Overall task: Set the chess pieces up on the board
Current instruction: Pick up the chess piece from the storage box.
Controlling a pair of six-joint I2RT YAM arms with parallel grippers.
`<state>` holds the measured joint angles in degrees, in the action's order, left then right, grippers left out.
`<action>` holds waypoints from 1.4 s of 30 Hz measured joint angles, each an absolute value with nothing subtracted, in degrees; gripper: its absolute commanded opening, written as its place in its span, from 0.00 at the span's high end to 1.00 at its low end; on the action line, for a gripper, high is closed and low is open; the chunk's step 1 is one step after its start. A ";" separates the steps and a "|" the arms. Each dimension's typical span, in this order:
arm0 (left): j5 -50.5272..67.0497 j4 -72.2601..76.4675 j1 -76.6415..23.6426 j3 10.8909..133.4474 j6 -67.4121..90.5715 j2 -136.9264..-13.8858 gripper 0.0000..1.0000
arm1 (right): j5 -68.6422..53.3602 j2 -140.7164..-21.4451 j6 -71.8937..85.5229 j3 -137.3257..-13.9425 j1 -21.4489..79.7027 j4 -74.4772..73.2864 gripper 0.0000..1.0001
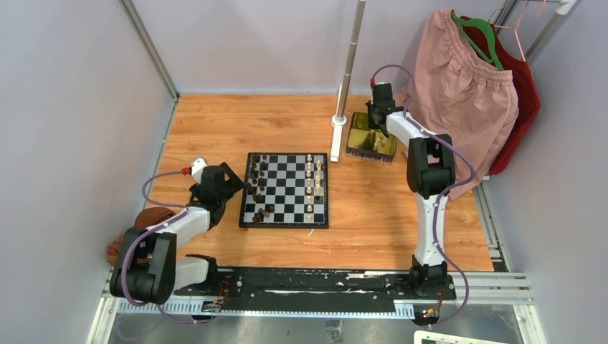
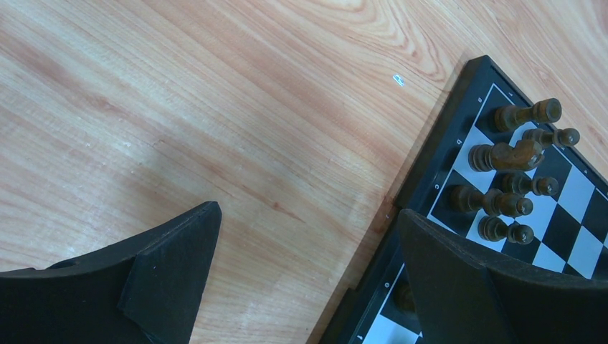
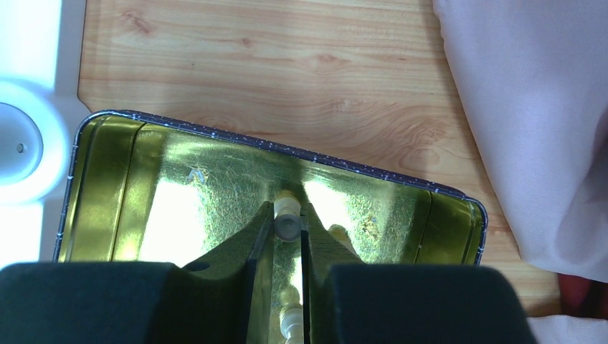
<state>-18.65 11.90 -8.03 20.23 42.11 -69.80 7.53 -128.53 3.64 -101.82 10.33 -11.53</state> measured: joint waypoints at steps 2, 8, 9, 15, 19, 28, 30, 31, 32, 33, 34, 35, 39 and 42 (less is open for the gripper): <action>-18.65 11.90 -8.03 20.23 42.13 -69.80 0.00 | 7.49 -128.53 3.64 -101.82 10.33 -11.53 1.00; -18.65 11.90 -8.08 20.23 42.11 -69.80 0.00 | 7.03 -128.14 3.60 -101.32 10.33 -10.85 1.00; -18.65 11.92 -8.08 20.23 42.11 -69.80 0.00 | 6.90 -127.98 3.60 -101.16 10.33 -10.70 1.00; -18.65 11.90 -8.08 20.23 42.09 -69.80 0.00 | 5.45 -125.51 3.60 -98.30 10.33 -10.02 1.00; -18.65 11.90 -8.08 20.23 42.09 -69.80 0.00 | 4.43 -123.76 3.62 -97.32 10.33 -9.10 1.00; -18.65 11.90 -8.08 20.23 41.95 -69.80 0.00 | 2.00 -120.95 3.66 -96.62 10.35 -6.57 1.00; -18.65 11.92 -8.08 20.23 41.95 -69.80 0.00 | 1.02 -120.60 3.64 -95.79 10.41 -6.24 1.00; -18.65 11.90 -8.08 20.23 41.95 -69.80 0.00 | 0.54 -120.36 3.62 -95.37 10.63 -6.22 1.00; -18.65 11.92 -8.08 20.23 41.93 -69.80 0.00 | 0.10 -120.14 3.60 -94.83 10.81 -6.22 1.00; -18.65 11.90 -8.08 20.23 41.93 -69.80 0.00 | -0.23 -119.87 3.55 -94.48 10.98 -6.39 1.00; -18.65 11.90 -8.08 20.23 41.95 -69.80 0.00 | -0.58 -119.57 3.40 -94.11 11.29 -6.55 1.00; -18.68 11.92 -8.08 20.23 41.93 -69.80 0.00 | -1.04 -119.07 3.31 -93.84 11.70 -6.90 1.00; -18.68 11.90 -8.08 20.23 41.95 -69.80 0.00 | -1.58 -116.79 2.72 -93.45 14.61 -7.77 1.00; -18.68 11.90 -8.08 20.23 41.95 -69.80 0.00 | -1.52 -114.85 1.98 -93.25 17.85 -8.01 1.00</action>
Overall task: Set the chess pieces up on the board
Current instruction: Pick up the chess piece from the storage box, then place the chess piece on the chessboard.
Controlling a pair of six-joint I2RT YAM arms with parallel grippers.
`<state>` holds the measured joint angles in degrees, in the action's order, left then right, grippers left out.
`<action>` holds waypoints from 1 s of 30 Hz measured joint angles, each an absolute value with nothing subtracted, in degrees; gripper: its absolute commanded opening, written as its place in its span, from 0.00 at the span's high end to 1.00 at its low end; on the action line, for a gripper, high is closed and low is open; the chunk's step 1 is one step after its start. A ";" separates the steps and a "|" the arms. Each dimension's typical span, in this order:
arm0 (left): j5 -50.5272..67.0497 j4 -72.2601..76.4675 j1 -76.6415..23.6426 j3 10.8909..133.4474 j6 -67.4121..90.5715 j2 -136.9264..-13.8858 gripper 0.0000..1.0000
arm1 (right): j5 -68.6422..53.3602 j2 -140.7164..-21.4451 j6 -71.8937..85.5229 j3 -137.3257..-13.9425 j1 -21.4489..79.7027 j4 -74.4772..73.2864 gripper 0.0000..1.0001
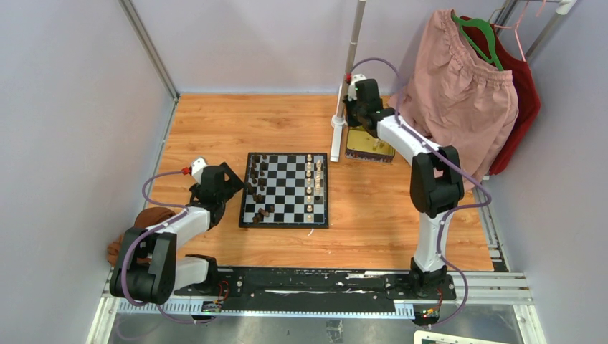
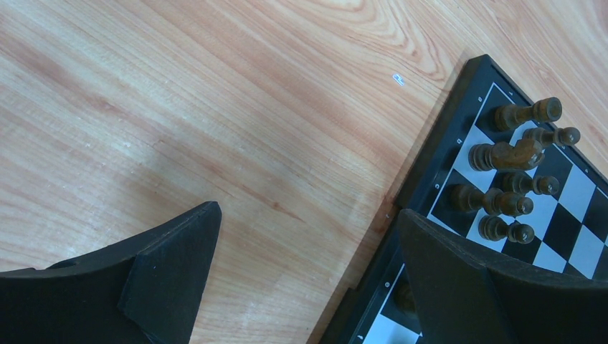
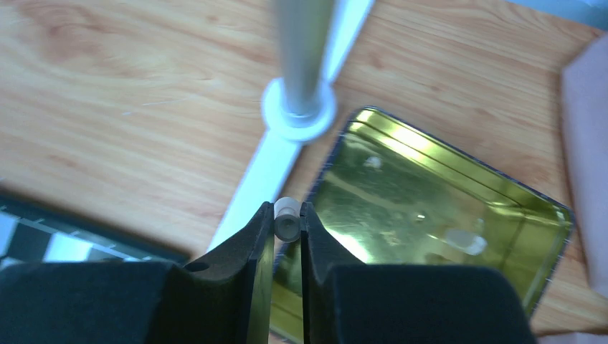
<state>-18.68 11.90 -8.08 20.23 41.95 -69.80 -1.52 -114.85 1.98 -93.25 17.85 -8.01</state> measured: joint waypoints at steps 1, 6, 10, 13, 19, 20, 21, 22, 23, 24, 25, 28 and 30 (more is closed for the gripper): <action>-18.68 11.90 -8.08 20.23 41.93 -69.80 0.00 | -1.52 -114.34 1.80 -93.25 19.03 -8.16 1.00; -18.68 11.90 -8.08 20.23 41.95 -69.80 0.00 | -1.41 -113.10 0.95 -93.06 24.95 -9.08 1.00; -18.70 11.90 -8.08 20.23 41.95 -69.80 0.00 | -0.01 -113.10 -0.34 -92.25 29.04 -10.57 1.00; -18.70 11.90 -8.08 20.23 41.95 -69.80 0.00 | 0.86 -113.12 -1.02 -92.03 31.22 -11.77 1.00; -18.70 11.90 -8.08 20.23 41.95 -69.80 0.00 | 2.28 -113.71 -1.54 -92.03 33.41 -12.10 1.00; -18.70 11.90 -8.08 20.23 41.95 -69.80 0.00 | 2.50 -113.99 -1.56 -92.03 33.63 -12.10 1.00; -18.70 11.90 -8.08 20.23 41.95 -69.80 0.00 | 2.68 -114.30 -1.54 -92.03 33.78 -12.14 1.00; -18.70 11.90 -8.08 20.23 41.95 -69.80 0.00 | 2.81 -114.65 -1.54 -92.03 33.91 -12.23 1.00; -18.70 11.90 -8.08 20.23 41.95 -69.80 0.00 | 2.90 -114.96 -1.54 -92.01 34.02 -12.34 1.00; -18.70 11.90 -8.08 20.23 41.95 -69.80 0.00 | 2.96 -115.15 -1.54 -91.96 34.09 -12.45 1.00; -18.70 11.92 -8.08 20.23 41.95 -69.80 0.00 | 2.98 -115.37 -1.54 -91.88 34.13 -12.62 1.00; -18.70 11.90 -8.08 20.23 41.95 -69.80 0.00 | 3.01 -115.57 -1.52 -91.31 34.30 -12.95 1.00; -18.70 11.90 -8.08 20.23 41.95 -69.80 0.00 | 3.01 -115.72 -1.50 -91.22 34.41 -13.19 1.00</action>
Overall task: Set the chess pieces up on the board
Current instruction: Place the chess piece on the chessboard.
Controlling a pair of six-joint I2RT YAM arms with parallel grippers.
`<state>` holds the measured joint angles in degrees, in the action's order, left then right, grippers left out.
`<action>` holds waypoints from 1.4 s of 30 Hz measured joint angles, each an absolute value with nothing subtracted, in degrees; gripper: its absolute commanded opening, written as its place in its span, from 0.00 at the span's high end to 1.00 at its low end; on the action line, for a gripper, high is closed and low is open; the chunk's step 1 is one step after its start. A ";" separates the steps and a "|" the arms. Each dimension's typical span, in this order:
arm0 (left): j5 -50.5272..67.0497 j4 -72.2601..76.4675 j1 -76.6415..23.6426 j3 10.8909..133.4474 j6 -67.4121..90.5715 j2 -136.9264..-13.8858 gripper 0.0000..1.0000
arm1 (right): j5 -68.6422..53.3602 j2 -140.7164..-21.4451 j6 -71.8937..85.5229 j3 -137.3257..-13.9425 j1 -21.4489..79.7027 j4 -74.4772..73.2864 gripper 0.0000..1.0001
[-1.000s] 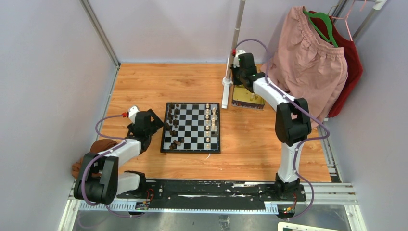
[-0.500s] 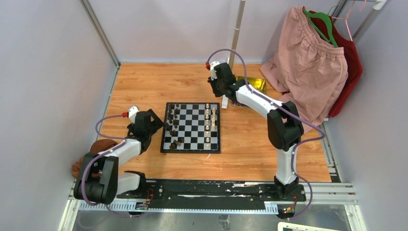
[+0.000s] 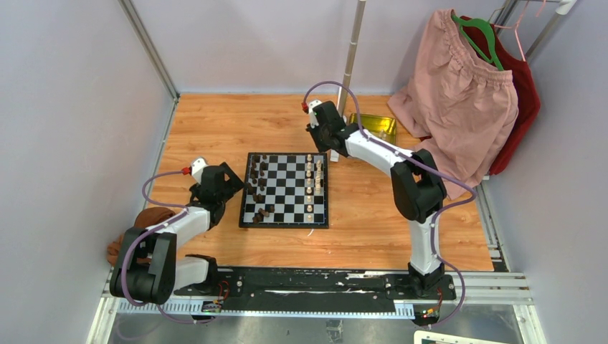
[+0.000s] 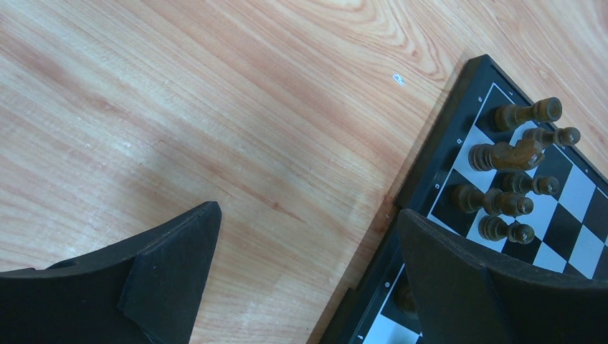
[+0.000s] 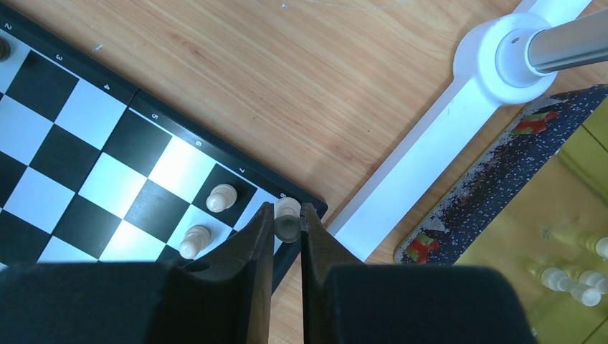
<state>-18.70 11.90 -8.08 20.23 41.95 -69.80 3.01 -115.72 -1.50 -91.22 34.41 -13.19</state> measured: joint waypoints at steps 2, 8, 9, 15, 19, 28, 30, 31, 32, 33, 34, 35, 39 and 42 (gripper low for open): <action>-18.70 11.90 -8.08 20.23 41.95 -69.80 0.00 | 2.98 -115.87 -1.48 -91.18 34.50 -13.32 1.00; -18.70 11.90 -8.08 20.23 41.93 -69.80 0.00 | 2.98 -115.94 -1.23 -90.48 34.61 -13.30 1.00; -18.70 11.90 -8.08 20.23 41.95 -69.80 0.00 | 2.96 -116.01 -1.17 -90.39 34.65 -13.34 1.00; -18.70 11.92 -8.08 20.23 41.95 -69.80 0.00 | 2.90 -117.27 -1.08 -90.30 35.14 -13.32 1.00; -18.70 11.90 -8.10 20.23 41.95 -69.80 0.00 | 2.85 -118.19 -1.08 -90.26 35.35 -13.34 1.00; -18.70 11.92 -8.14 20.23 41.93 -69.80 0.00 | 2.81 -118.78 -1.06 -90.15 35.40 -13.30 1.00; -18.70 11.90 -8.16 20.23 41.95 -69.80 0.00 | 2.81 -118.78 -1.06 -90.15 35.40 -13.30 1.00; -18.70 11.90 -8.19 20.23 41.93 -69.80 0.00 | 2.81 -118.78 -1.06 -90.13 35.40 -13.30 0.99; -18.70 11.90 -8.23 20.23 41.93 -69.80 0.00 | 2.81 -118.78 -1.06 -90.15 35.40 -13.30 0.98; -18.70 11.90 -8.27 20.23 41.93 -69.80 0.00 | 2.81 -118.78 -1.06 -90.15 35.40 -13.30 0.96; -18.70 11.90 -8.29 20.23 41.93 -69.80 0.00 | 2.81 -118.78 -1.06 -90.15 35.40 -13.30 0.94; -18.72 11.90 -8.34 20.23 41.93 -69.80 0.00 | 2.81 -118.78 -1.06 -90.15 35.40 -13.30 0.92; -18.70 11.90 -8.40 20.23 41.93 -69.80 0.00 | 2.81 -118.78 -1.06 -90.15 35.42 -13.30 0.84; -18.72 11.90 -8.40 20.23 41.93 -69.80 0.00 | 2.81 -118.78 -1.06 -90.15 35.46 -13.32 0.81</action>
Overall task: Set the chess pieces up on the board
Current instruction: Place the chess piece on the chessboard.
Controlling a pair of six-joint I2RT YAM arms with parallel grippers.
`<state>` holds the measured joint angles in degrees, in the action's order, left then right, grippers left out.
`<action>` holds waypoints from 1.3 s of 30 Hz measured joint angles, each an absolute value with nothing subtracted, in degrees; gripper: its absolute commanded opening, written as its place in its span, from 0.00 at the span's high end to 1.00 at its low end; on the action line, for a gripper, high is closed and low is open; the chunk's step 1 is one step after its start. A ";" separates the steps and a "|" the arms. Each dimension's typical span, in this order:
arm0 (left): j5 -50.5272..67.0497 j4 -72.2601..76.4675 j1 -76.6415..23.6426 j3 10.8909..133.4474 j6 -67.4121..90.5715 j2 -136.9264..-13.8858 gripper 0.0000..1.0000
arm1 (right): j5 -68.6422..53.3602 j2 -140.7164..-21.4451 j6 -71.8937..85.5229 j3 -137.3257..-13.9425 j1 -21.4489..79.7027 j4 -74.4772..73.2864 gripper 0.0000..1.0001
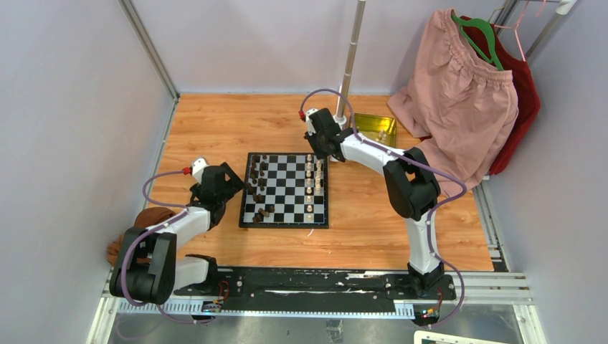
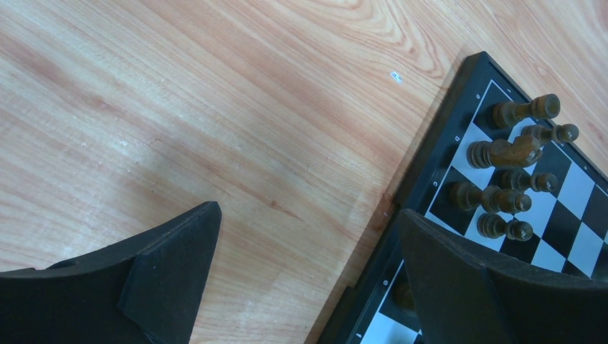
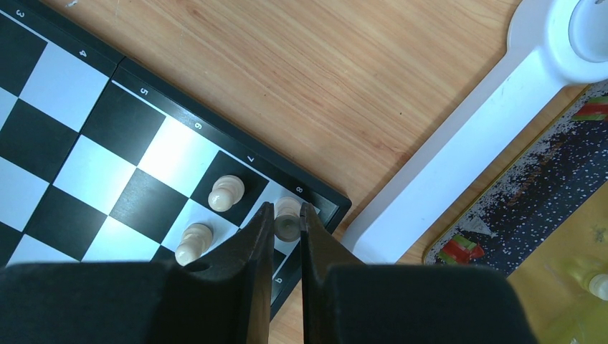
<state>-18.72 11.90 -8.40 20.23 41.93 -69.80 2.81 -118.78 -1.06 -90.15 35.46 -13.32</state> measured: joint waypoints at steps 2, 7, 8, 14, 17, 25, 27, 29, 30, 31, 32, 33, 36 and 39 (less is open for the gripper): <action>-18.72 11.90 -8.40 20.23 41.93 -69.80 0.00 | 2.81 -118.78 -1.06 -90.15 35.51 -13.32 0.78; -18.72 11.90 -8.45 20.23 41.93 -69.80 0.00 | 2.81 -118.78 -1.06 -90.15 35.68 -13.39 0.72; -18.72 11.90 -8.45 20.23 41.93 -69.80 0.00 | 2.83 -118.78 -1.04 -90.15 35.70 -13.43 0.71; -18.72 11.90 -8.45 20.23 41.93 -69.80 0.00 | 2.83 -118.78 -1.02 -90.15 35.79 -13.72 0.67; -18.72 11.90 -8.45 20.23 41.93 -69.80 0.00 | 2.83 -118.78 -1.04 -90.15 35.81 -13.85 0.67; -18.74 11.90 -8.49 20.23 41.93 -69.80 0.00 | 3.05 -118.78 -1.13 -90.39 35.94 -14.81 0.66; -18.74 11.90 -8.49 20.23 41.93 -69.80 0.00 | 3.14 -118.78 -1.17 -90.85 35.99 -15.14 0.64; -18.74 11.90 -8.49 20.23 41.93 -69.80 0.00 | 3.40 -118.78 -1.34 -91.64 35.99 -15.33 0.64; -18.74 11.90 -8.49 20.23 41.91 -69.80 0.00 | 3.75 -118.78 -1.39 -92.12 35.99 -15.51 0.64; -18.74 11.90 -8.49 20.23 41.93 -69.80 0.00 | 4.23 -118.76 -1.45 -92.58 35.99 -15.51 0.63; -18.74 11.90 -8.49 20.23 41.93 -69.80 0.00 | 4.62 -118.76 -1.50 -93.17 35.97 -15.62 0.63; -18.76 11.90 -8.49 20.23 41.93 -69.80 0.00 | 4.93 -118.67 -1.54 -93.58 35.81 -15.64 0.62; -18.90 11.90 -8.49 20.23 41.91 -69.80 0.00 | 6.33 -117.73 -1.54 -94.32 35.05 -15.84 0.61; -19.14 11.90 -8.49 20.23 41.91 -69.80 0.00 | 8.40 -115.85 -1.50 -94.41 32.91 -15.73 0.60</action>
